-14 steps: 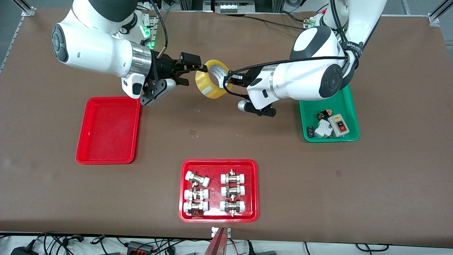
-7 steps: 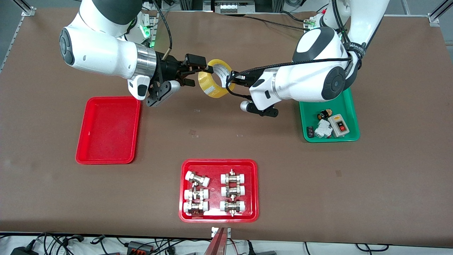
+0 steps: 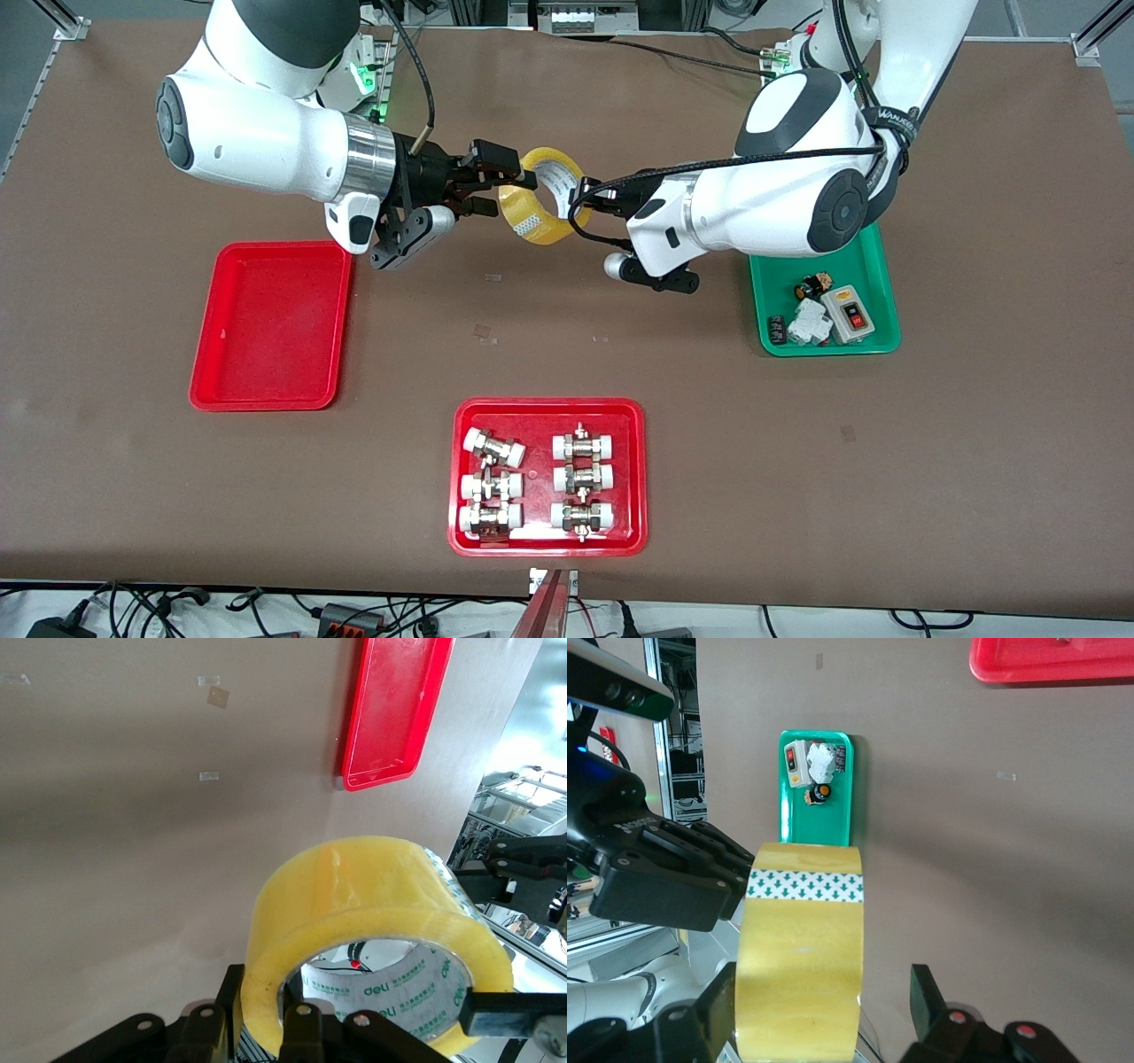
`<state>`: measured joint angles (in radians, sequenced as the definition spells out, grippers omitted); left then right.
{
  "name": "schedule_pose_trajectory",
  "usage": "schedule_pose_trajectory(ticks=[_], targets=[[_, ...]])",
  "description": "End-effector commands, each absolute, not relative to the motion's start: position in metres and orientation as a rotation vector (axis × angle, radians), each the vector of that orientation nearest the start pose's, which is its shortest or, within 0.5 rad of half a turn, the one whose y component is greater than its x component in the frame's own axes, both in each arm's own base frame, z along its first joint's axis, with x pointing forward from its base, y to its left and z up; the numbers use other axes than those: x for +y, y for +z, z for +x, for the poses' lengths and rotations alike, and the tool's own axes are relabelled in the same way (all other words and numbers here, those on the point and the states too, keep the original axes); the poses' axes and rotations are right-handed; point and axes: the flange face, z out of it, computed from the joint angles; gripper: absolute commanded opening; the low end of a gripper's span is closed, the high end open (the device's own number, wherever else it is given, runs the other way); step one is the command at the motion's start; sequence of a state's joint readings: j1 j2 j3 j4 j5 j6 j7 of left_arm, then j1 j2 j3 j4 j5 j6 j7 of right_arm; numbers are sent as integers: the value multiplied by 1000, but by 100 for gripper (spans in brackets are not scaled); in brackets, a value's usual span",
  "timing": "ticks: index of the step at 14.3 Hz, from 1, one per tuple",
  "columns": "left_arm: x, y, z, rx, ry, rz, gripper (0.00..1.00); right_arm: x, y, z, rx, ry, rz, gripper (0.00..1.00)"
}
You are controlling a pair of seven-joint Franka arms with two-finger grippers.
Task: Left arm passes tape to right arm into tray
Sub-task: 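Grasp the tape roll with the right gripper beside the left gripper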
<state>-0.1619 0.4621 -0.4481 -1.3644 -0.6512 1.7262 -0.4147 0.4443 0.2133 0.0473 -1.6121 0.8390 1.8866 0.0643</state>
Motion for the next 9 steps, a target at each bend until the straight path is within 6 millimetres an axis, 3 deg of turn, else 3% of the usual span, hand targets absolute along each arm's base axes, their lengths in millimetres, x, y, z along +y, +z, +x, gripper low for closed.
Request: schedule_pose_trajectory(ticks=[1,3,5,9], targets=[[-386,513,562,-45,-581,2353,0,358,533,537,-198,215,-2312,73],[-386,513,562,-45,-581,2353,0,358,530,538,-196,223,-2314,54],[-386,514,562,-46,-579,2353,0,358,531,538,-198,225,-2313,44],[-386,514,562,-50,-579,2354,0,356,531,539,-198,224,-2313,42]])
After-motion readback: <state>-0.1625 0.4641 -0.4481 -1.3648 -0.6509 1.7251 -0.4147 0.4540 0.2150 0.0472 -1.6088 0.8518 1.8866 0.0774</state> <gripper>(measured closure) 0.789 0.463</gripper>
